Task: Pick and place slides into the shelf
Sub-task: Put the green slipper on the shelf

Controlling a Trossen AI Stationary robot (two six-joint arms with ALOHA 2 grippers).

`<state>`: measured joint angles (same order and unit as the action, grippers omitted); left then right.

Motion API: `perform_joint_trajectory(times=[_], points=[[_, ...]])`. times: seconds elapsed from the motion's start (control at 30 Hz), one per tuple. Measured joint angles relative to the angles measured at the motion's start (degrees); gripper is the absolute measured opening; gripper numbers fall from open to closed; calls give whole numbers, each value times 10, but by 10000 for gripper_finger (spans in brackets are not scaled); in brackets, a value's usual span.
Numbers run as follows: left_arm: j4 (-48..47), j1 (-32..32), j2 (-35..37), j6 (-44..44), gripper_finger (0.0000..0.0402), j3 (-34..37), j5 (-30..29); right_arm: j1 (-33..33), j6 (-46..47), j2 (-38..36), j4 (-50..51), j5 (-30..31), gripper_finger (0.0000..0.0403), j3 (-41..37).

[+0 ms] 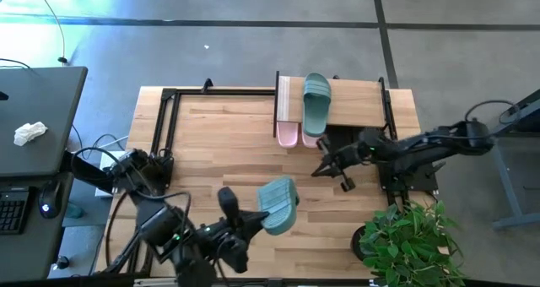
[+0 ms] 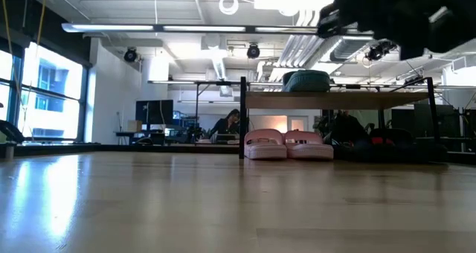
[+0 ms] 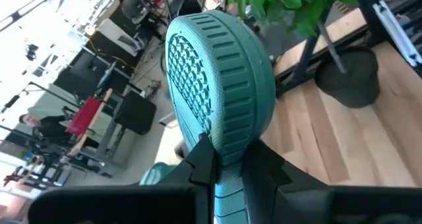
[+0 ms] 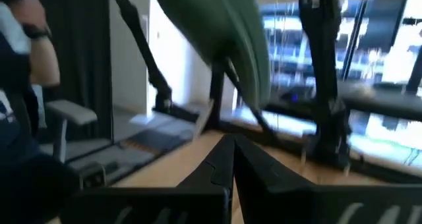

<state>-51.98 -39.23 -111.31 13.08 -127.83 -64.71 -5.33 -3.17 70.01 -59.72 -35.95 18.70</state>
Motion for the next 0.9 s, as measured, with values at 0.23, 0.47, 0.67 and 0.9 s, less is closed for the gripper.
perform_joint_trajectory(times=[0.23,0.47,0.67,0.9], points=[[29,1,0,32,34,0,14,-22,1,100,-18,-48,0,42],[27,3,2,32,34,0,21,-20,-11,132,-18,-47,38,90],[28,2,2,32,34,0,22,-10,1,148,-9,-47,142,125],[26,3,2,32,34,0,22,24,-14,149,-14,-25,215,134]])
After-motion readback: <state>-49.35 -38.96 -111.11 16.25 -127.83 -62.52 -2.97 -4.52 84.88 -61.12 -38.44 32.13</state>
